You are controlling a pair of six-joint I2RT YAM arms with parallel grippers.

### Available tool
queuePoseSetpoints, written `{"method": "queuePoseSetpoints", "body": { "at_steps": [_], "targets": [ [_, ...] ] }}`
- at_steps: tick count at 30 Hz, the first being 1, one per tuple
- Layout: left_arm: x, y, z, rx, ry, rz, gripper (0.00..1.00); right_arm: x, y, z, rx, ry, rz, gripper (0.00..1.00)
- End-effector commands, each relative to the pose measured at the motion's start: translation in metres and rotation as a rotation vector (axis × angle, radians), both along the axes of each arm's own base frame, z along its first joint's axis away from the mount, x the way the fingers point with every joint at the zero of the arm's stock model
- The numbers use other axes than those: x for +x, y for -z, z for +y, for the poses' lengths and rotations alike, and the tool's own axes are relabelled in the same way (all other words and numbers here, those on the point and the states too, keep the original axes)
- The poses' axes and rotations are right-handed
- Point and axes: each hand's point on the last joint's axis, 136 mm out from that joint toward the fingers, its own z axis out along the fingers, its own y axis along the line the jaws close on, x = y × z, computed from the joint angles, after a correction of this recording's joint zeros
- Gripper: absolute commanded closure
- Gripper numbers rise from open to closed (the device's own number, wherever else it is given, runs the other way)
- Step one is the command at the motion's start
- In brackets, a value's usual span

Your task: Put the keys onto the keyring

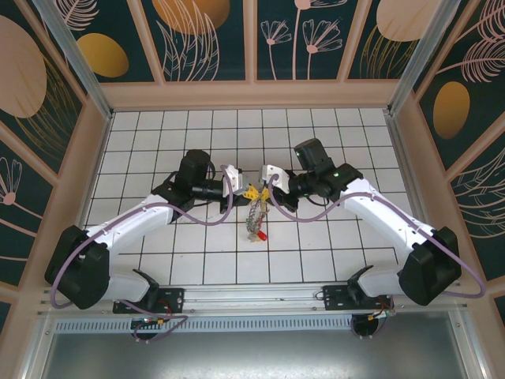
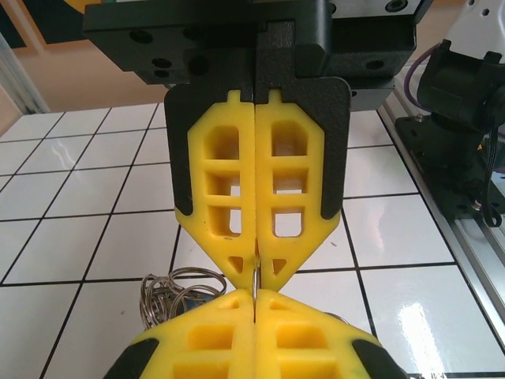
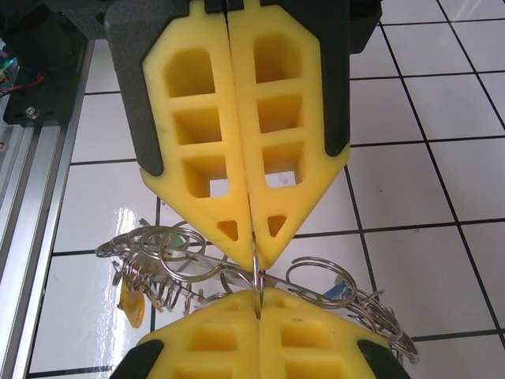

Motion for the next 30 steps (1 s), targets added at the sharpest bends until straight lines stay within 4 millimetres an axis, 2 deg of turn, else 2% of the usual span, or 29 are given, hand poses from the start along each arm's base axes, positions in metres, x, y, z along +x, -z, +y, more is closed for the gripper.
{"method": "queuePoseSetpoints", "body": {
  "at_steps": [1,5,10,19,30],
  "targets": [
    [0.001,-0.008,-0.001,-0.027,-0.005,-0.02,1.0,0.0,-0.022,0.011,0.067,-0.035,-0.051,0.99],
    [-0.011,-0.03,-0.001,-0.167,0.021,-0.011,1.0,-0.001,-0.028,0.006,0.113,-0.022,-0.069,0.88],
    [-0.021,-0.048,-0.001,-0.31,0.052,0.032,1.0,-0.007,-0.041,-0.004,0.213,-0.016,-0.082,0.82],
    [-0.024,-0.06,-0.001,-0.357,0.073,0.033,1.0,-0.014,-0.034,-0.006,0.242,-0.027,-0.053,0.78],
    [-0.022,-0.056,-0.002,-0.35,0.075,0.045,1.0,-0.014,-0.046,-0.001,0.286,-0.048,-0.055,0.73]
  ]
}}
